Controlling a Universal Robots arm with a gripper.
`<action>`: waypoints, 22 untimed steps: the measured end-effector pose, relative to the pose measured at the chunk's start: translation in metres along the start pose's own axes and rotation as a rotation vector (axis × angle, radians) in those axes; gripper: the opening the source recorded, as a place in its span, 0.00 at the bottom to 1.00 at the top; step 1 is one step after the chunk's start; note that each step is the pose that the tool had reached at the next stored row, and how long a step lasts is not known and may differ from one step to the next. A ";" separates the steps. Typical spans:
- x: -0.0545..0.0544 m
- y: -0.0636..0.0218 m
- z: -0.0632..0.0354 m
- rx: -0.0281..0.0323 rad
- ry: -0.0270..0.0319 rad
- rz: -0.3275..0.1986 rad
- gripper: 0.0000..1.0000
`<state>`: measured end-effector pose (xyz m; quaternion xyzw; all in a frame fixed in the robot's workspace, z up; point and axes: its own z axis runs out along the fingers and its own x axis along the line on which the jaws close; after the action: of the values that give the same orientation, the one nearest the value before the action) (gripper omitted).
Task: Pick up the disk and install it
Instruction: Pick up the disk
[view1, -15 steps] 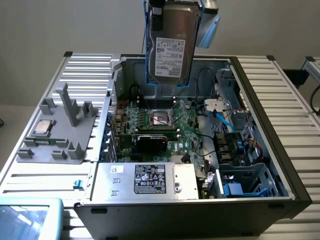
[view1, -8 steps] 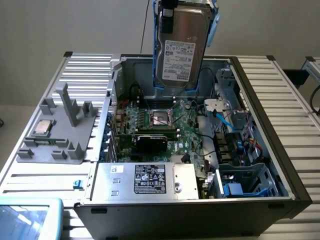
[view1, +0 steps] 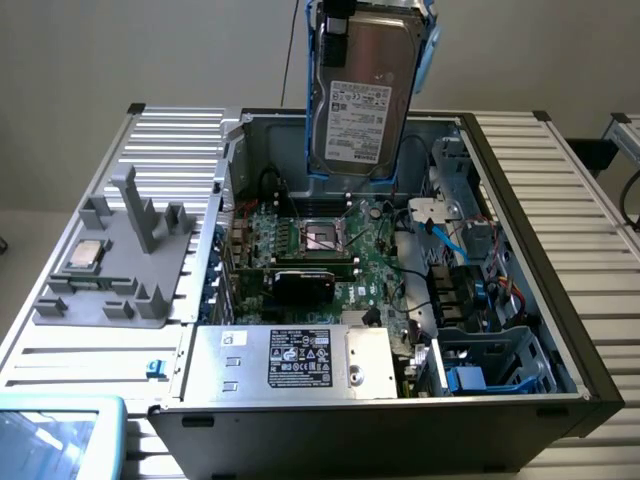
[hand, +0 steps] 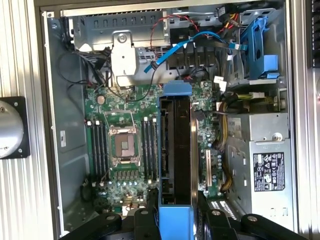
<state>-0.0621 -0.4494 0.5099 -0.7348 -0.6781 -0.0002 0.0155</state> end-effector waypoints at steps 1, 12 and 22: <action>0.000 0.0000 0.0000 -0.0030 -0.0004 0.000 0.37; -0.015 0.0093 -0.0005 -0.0178 -0.0039 -0.007 0.37; -0.034 0.0295 -0.0014 -0.0180 -0.0055 -0.007 0.37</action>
<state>-0.0354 -0.4859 0.5099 -0.7325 -0.6807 -0.0043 0.0070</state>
